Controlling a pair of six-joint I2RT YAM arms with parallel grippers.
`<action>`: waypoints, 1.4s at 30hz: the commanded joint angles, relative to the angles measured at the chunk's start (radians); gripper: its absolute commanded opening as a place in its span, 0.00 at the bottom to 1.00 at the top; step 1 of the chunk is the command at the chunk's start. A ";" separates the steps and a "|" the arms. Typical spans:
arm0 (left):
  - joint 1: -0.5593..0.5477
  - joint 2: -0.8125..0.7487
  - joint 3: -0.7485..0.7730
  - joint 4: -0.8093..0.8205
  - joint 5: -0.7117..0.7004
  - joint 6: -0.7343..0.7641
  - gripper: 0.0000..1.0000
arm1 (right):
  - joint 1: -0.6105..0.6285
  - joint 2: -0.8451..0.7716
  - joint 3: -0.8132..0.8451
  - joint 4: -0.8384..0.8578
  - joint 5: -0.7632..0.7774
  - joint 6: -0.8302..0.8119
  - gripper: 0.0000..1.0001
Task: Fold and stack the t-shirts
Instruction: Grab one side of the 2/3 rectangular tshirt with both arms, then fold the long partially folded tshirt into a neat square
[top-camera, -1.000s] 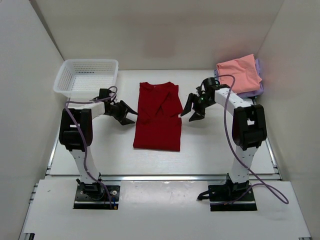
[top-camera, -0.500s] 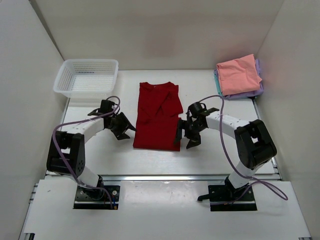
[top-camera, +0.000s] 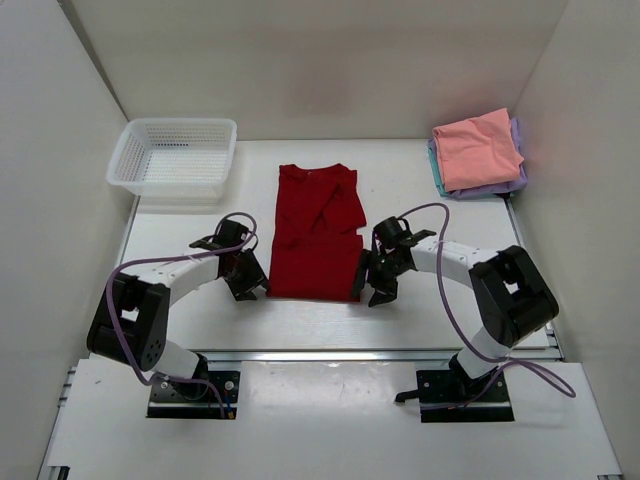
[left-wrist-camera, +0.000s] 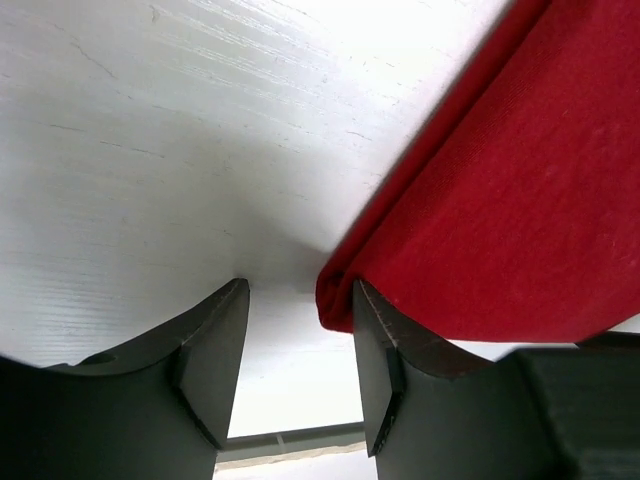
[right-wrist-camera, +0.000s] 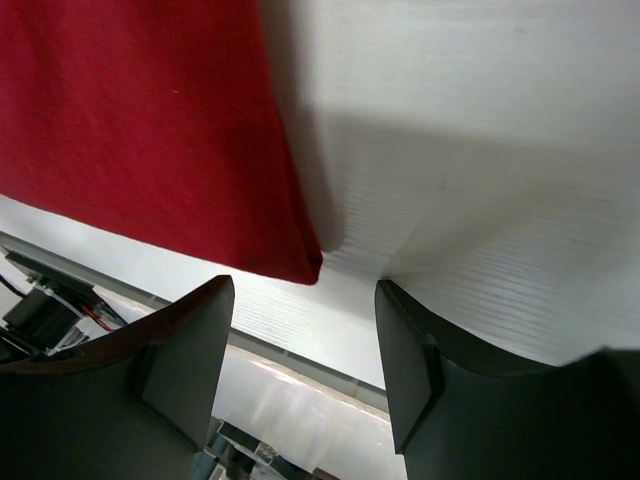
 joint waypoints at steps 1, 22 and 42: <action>-0.009 -0.039 0.004 0.000 -0.061 0.005 0.57 | 0.017 0.013 -0.004 0.061 0.028 0.023 0.56; -0.058 0.012 -0.102 0.152 0.123 -0.121 0.00 | 0.062 0.051 0.015 0.008 0.009 0.009 0.00; -0.046 -0.310 0.005 -0.552 0.431 0.051 0.00 | 0.027 -0.267 0.105 -0.704 -0.249 -0.425 0.00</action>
